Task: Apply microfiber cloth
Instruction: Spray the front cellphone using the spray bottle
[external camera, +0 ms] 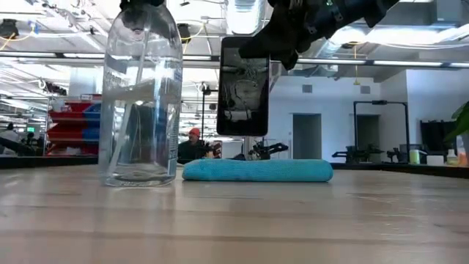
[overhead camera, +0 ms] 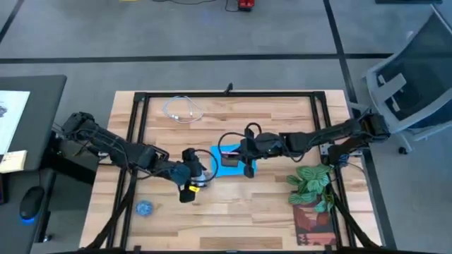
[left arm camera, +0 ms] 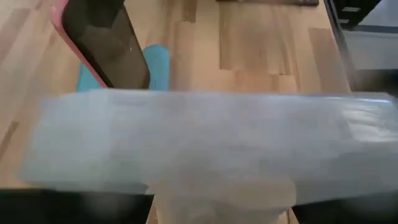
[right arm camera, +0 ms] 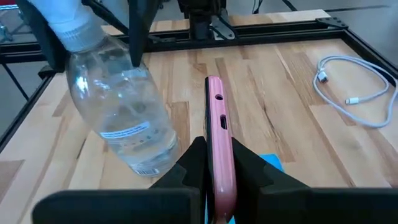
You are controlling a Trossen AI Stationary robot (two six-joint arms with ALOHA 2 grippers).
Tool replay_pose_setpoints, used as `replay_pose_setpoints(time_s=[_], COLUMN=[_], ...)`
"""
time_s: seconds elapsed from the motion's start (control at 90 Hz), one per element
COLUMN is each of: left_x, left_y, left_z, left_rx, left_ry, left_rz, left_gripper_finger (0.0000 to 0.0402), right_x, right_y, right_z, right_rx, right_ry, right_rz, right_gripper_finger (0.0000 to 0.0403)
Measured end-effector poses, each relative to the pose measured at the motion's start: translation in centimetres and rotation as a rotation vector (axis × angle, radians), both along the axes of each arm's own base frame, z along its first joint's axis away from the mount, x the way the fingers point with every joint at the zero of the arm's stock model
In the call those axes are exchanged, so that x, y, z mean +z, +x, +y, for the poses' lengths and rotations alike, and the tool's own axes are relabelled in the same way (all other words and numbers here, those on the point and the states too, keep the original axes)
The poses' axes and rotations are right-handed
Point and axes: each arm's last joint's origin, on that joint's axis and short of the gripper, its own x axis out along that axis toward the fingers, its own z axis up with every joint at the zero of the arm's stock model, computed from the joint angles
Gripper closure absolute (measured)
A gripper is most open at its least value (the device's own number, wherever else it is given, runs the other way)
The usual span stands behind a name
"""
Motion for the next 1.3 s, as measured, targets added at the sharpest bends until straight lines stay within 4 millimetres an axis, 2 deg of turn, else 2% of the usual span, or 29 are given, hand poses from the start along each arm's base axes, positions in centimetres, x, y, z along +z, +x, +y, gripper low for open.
replay_pose_setpoints(time_s=[0.211,0.456,0.822,1.178,1.3], left_x=[-0.1,0.1,3.1,5.9,6.2], left_y=[0.1,0.0,-2.3,-4.5,-4.7], left_z=[0.6,1.5,2.5,3.9,3.3], left_rx=[-0.045,-0.061,-0.033,0.167,0.091], left_ry=[0.019,0.07,0.049,0.114,0.122], left_rz=[0.029,0.04,-0.078,-0.259,-0.273], left_gripper_finger=[0.0065,0.006,0.006,0.006,0.006], right_x=[0.0,0.0,-0.1,0.0,-0.1], right_y=[0.0,0.0,0.0,0.0,0.0], right_z=[0.1,0.2,0.2,0.2,0.2], right_rx=[0.002,0.007,0.006,0.007,0.007], right_ry=[0.0,0.0,0.0,0.0,0.0], right_rz=[0.0,0.006,0.007,0.006,0.007], right_gripper_finger=[0.0378,0.0378,0.0378,0.0378,0.0378])
